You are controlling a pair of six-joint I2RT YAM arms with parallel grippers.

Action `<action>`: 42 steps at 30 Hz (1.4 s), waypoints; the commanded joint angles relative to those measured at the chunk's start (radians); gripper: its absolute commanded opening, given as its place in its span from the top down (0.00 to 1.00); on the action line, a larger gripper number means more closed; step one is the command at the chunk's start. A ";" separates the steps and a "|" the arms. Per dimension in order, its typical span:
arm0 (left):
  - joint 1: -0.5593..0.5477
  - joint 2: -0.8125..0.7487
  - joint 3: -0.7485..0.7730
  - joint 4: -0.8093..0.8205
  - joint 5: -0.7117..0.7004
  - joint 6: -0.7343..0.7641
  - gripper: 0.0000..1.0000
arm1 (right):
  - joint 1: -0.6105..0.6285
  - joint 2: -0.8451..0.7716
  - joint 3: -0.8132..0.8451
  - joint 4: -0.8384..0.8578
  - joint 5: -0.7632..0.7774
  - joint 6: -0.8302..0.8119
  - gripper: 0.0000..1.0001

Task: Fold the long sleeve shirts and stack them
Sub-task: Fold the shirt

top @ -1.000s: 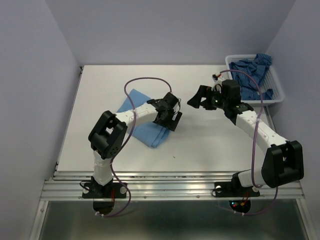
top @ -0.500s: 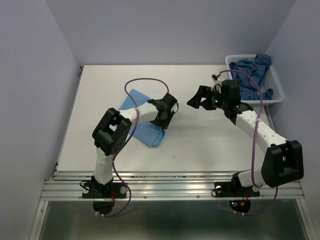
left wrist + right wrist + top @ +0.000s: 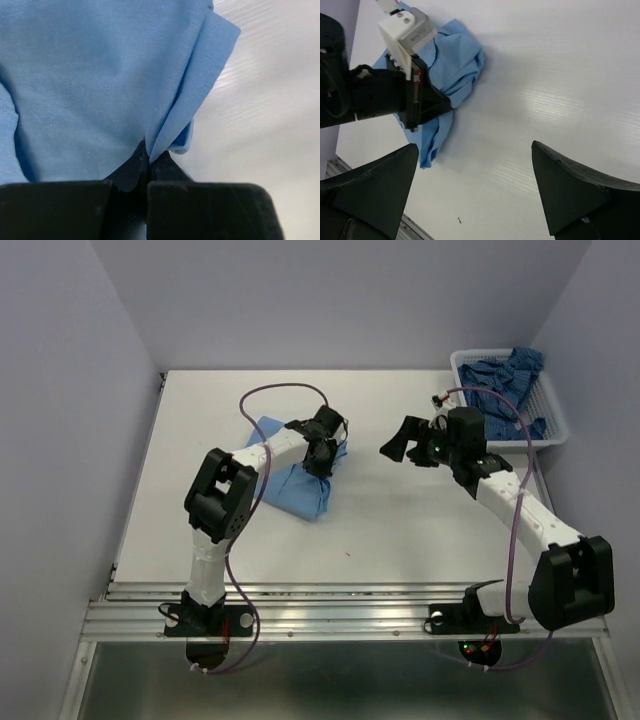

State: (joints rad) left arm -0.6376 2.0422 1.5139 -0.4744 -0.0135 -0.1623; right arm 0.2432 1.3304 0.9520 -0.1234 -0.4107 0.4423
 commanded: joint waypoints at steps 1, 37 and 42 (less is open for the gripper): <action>-0.005 -0.175 0.142 -0.003 0.196 -0.049 1.00 | 0.004 -0.141 -0.021 -0.030 0.189 0.061 0.00; -0.073 -0.148 -0.196 1.445 0.971 -1.008 1.00 | 0.004 -0.428 0.002 -0.239 0.628 0.036 0.00; 0.005 -0.186 -0.325 1.455 0.988 -0.976 1.00 | 0.004 -0.401 0.008 -0.237 0.609 0.039 0.00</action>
State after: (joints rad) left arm -0.6952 1.9469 1.2568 0.8551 0.9356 -1.1461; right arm 0.2432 0.9150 0.9089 -0.3702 0.1913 0.4927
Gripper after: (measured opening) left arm 0.052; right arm 0.998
